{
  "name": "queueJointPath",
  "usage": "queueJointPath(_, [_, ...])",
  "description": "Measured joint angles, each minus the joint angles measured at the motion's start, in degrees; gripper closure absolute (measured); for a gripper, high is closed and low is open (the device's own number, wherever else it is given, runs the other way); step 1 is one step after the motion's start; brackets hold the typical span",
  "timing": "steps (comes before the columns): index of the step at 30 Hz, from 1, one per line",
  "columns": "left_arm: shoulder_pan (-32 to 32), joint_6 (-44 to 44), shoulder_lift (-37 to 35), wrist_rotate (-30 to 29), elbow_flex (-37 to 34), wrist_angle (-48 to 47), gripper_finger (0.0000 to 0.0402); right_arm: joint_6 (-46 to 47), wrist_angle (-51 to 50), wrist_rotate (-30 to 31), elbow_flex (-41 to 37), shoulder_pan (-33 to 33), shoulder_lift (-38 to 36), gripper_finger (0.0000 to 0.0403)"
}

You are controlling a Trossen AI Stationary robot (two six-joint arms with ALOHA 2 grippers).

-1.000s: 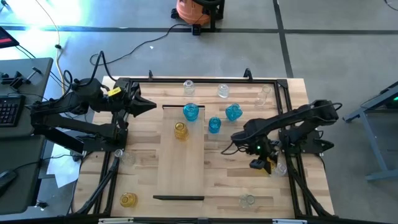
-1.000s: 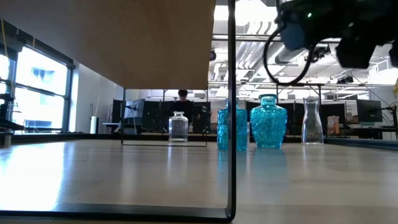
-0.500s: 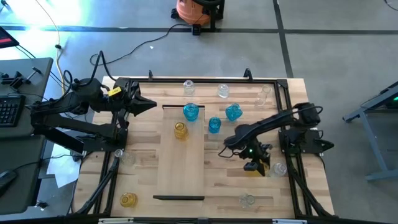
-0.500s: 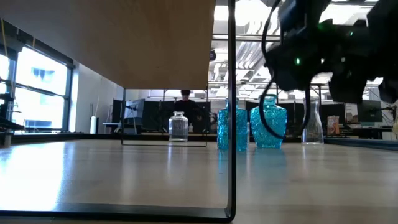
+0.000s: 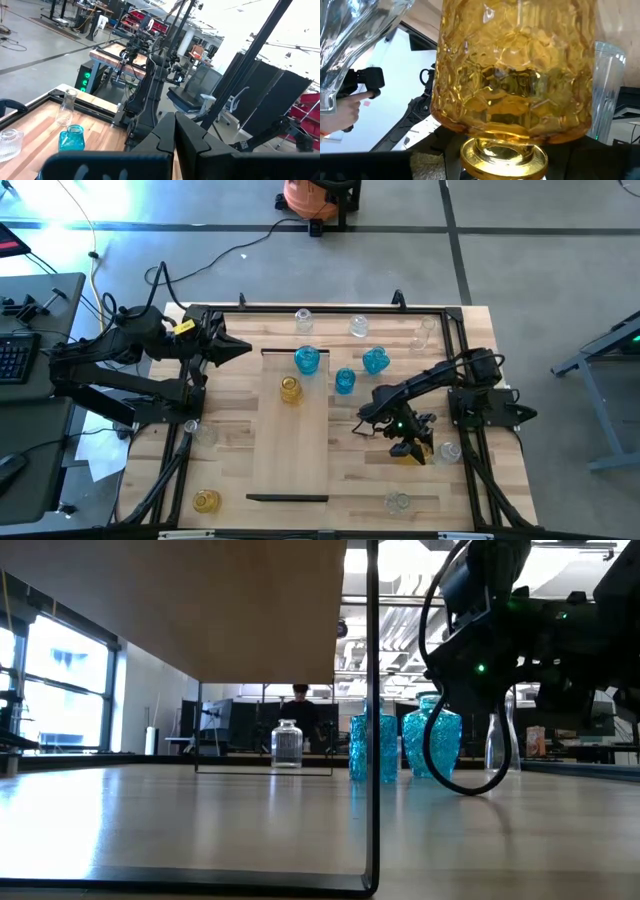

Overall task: Sort vases onto shelf
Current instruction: Put the yellow vase on the shelf to align with the other yellow vase

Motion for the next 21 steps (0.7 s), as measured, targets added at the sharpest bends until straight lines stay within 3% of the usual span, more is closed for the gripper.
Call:
queueJointPath(8, [0.0,0.1,0.0,0.0,0.0,0.0,0.0401,0.9,0.0,1.0,3.8,-0.1,0.1,0.0206])
queueJointPath(21, [0.0,0.4,0.0,0.0,0.0,0.0,0.0401,1.4,-1.0,7.6,10.5,-1.7,0.1,0.0203])
